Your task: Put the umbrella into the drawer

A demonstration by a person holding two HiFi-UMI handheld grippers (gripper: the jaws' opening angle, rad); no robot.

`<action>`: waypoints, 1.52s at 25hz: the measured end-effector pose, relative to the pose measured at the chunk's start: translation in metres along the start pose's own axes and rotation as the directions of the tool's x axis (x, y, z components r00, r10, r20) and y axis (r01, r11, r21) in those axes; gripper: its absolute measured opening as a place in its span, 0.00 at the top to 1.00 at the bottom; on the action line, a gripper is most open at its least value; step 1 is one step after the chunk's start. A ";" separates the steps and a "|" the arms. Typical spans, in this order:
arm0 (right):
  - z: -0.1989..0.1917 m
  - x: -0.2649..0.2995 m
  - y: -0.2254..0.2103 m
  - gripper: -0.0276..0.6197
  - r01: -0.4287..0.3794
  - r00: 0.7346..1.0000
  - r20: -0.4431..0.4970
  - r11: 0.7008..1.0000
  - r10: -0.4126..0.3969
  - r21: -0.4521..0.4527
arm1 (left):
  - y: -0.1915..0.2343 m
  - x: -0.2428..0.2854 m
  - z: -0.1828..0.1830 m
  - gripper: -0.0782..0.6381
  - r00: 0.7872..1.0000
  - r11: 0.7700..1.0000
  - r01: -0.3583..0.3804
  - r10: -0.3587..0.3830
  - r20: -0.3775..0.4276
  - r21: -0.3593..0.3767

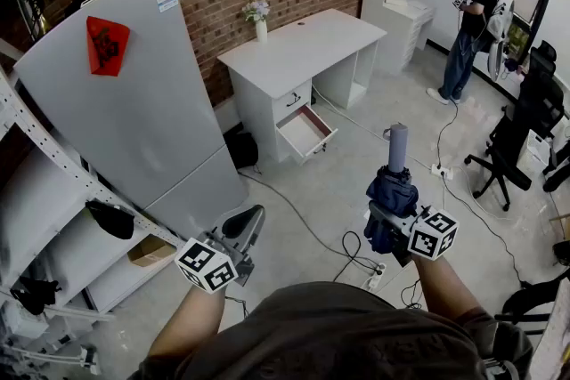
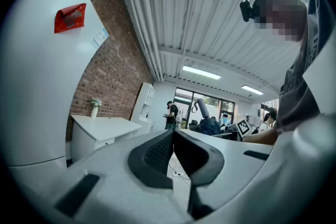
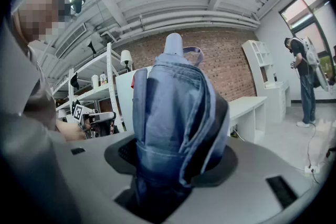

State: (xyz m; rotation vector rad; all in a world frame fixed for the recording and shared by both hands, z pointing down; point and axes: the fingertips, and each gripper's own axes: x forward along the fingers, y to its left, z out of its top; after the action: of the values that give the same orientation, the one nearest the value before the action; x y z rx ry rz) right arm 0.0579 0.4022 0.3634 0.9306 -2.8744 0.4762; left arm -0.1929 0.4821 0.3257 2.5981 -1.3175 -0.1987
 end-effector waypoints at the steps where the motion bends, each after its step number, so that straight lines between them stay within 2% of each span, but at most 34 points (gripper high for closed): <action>1: 0.000 -0.001 -0.001 0.59 -0.001 1.000 0.002 1.000 0.001 0.001 | -0.001 0.001 0.000 0.88 1.000 1.000 0.000 0.000 0.002 0.001; 14: 0.011 -0.022 -0.025 0.59 -0.019 1.000 0.016 1.000 0.019 0.018 | -0.021 0.028 0.003 0.88 1.000 1.000 -0.020 0.020 -0.003 0.012; 30: 0.021 -0.111 -0.102 0.59 -0.055 0.998 0.031 0.998 0.055 -0.007 | -0.114 0.115 -0.013 0.88 1.000 0.999 -0.025 0.025 0.010 0.040; 38: 0.021 -0.123 -0.136 0.59 -0.011 0.999 0.033 1.000 0.011 0.010 | -0.105 0.147 -0.023 0.88 1.000 1.000 -0.017 0.017 -0.007 0.025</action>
State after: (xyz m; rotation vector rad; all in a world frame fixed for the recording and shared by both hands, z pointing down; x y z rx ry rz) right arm 0.2376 0.3598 0.3589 0.9337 -2.9107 0.4810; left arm -0.0193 0.4270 0.3183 2.6046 -1.3479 -0.1703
